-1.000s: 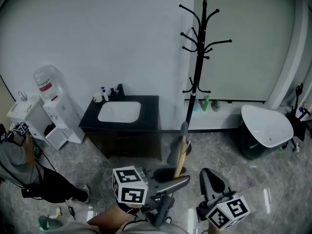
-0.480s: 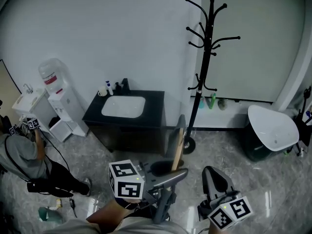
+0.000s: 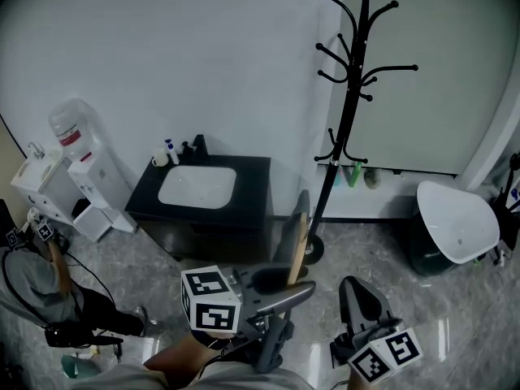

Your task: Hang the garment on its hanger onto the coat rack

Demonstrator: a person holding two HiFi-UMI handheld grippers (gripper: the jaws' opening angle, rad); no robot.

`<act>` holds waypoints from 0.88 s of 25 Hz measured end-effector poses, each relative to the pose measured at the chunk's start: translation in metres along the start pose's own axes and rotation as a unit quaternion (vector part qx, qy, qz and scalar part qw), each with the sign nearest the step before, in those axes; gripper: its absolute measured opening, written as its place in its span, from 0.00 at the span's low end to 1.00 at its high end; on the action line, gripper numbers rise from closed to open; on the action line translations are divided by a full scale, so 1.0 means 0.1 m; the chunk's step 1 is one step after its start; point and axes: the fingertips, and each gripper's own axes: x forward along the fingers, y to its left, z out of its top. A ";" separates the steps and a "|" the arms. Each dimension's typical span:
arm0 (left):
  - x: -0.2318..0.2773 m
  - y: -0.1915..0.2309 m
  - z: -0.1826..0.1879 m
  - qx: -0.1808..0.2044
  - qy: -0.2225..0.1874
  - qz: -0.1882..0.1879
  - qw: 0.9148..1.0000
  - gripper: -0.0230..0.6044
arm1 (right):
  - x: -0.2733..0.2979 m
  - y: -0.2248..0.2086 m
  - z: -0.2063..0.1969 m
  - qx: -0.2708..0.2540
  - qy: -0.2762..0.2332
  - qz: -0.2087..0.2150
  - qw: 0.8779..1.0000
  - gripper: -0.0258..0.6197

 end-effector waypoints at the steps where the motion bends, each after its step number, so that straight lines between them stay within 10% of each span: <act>1: 0.02 0.11 0.07 0.000 0.000 -0.003 1.000 0.27 | 0.12 -0.05 0.03 -0.001 -0.001 -0.002 1.000 0.06; 22: 0.45 2.16 1.35 0.045 0.023 -0.008 0.999 0.27 | 2.05 -1.02 0.40 0.001 -0.019 -0.034 0.999 0.06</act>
